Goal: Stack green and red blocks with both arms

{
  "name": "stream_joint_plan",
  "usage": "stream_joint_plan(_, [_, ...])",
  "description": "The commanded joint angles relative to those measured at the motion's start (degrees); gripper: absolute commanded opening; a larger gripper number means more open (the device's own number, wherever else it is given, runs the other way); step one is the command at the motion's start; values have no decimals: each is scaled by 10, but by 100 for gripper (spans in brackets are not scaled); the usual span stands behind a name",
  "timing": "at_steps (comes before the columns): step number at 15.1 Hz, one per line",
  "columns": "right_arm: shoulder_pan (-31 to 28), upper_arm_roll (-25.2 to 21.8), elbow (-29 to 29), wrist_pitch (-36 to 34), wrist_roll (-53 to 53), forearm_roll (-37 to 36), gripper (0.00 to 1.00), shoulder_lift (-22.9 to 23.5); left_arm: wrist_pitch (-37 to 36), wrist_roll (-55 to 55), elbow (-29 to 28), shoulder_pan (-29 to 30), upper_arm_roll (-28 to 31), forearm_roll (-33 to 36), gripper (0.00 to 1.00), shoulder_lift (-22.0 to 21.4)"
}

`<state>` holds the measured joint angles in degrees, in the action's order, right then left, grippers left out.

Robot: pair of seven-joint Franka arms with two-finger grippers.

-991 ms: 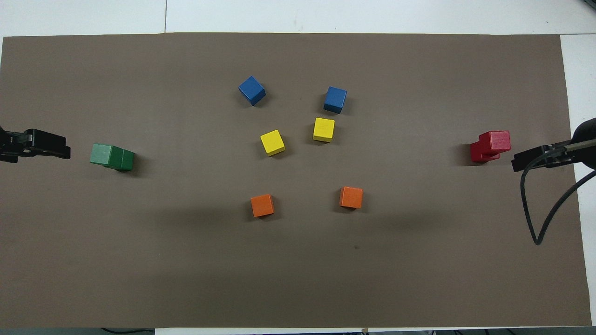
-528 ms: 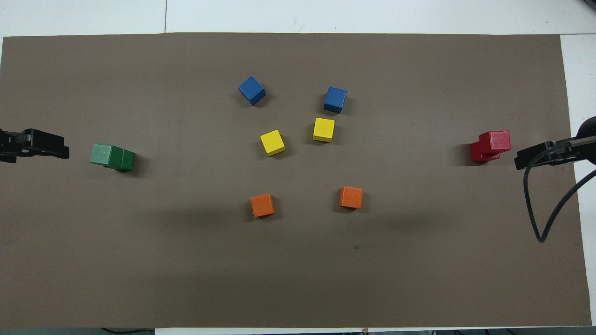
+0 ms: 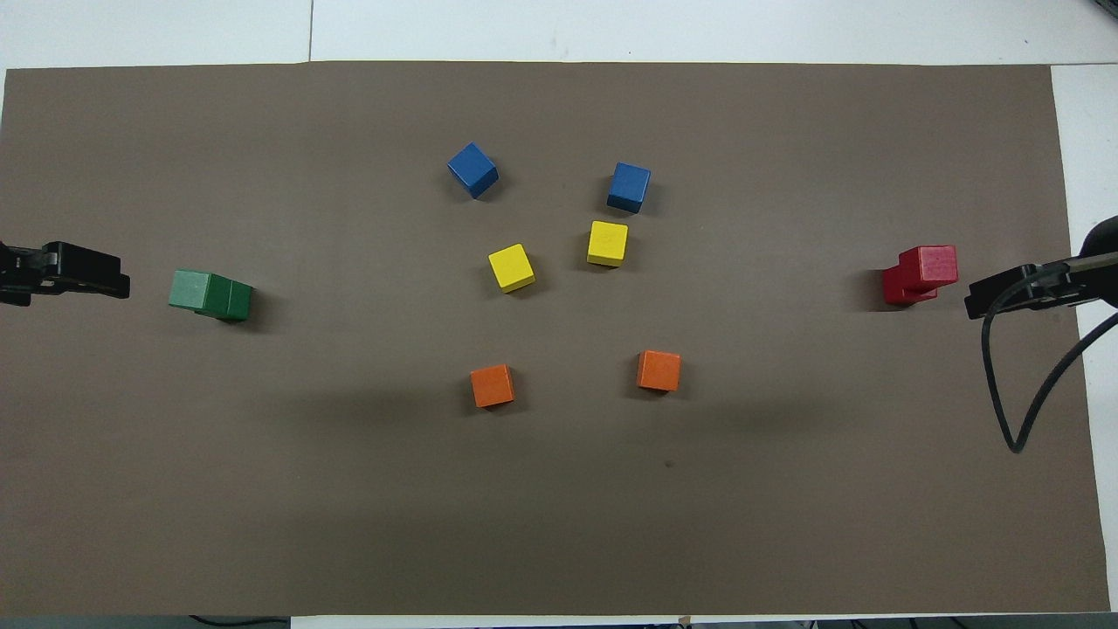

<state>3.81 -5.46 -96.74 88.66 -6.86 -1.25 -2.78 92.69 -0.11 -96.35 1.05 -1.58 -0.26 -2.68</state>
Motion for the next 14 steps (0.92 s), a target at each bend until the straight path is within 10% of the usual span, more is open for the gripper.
stream_joint_plan(1, [-7,5,15,-6,10,-1,100,12,-5,6,-3,-2,3,8,100,-7])
stream_joint_plan(14, [-6,2,16,-6,11,-6,100,8,-5,6,-2,-1,3,8,100,-7])
